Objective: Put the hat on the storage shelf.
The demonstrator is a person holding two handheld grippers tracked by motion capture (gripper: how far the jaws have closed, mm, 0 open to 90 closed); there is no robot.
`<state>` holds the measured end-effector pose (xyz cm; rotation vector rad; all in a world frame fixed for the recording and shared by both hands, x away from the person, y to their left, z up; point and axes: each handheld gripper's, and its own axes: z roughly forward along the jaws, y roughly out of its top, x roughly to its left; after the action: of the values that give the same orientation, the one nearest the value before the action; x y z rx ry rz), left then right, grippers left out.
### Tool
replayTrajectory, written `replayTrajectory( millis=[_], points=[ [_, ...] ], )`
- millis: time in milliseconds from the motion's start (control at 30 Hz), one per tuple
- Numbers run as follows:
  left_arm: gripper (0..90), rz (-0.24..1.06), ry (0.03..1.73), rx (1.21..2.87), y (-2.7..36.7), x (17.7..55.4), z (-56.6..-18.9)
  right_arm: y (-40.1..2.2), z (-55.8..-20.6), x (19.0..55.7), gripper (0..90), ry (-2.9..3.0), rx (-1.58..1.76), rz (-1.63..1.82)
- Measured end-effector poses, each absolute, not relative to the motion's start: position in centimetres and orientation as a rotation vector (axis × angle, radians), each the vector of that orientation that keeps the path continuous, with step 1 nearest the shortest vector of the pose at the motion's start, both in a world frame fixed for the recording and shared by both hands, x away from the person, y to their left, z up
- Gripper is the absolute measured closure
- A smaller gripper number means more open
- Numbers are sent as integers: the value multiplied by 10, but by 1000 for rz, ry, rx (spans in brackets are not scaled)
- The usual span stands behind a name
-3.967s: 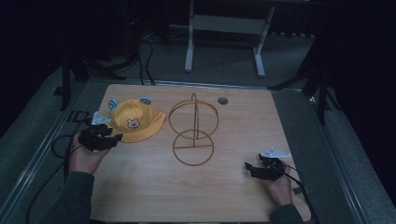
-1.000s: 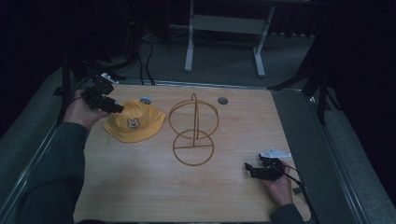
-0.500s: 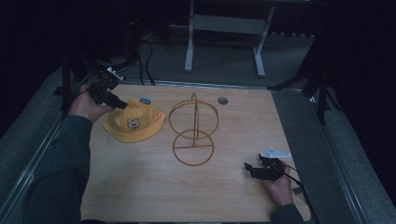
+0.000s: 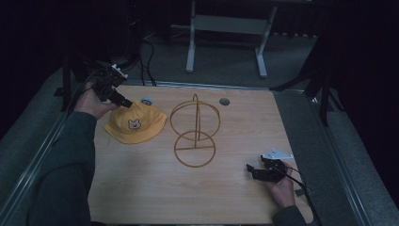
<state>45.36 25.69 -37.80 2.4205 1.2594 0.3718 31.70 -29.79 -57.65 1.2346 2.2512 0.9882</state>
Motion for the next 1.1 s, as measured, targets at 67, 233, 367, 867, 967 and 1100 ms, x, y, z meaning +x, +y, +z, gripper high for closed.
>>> replayTrajectory(
  millis=[67,233,367,867,967,1100],
  points=[
    [371,357,1264,2408,257,458,-379,-298,-576,317,232,2251,1235,988],
    [347,342,1271,2405,256,464,-382,-298,-576,317,232,2252,1234,987],
    [341,313,1276,2396,256,471,-386,-298,-576,317,232,2252,1235,988],
    [323,279,1313,2404,255,492,-405,-298,-576,317,232,2253,1232,987],
    [318,275,1323,2420,255,498,-413,-298,-576,317,232,2253,1232,987],
    [315,279,1328,2428,255,503,-420,-298,-576,317,232,2255,1231,988]
  ],
)
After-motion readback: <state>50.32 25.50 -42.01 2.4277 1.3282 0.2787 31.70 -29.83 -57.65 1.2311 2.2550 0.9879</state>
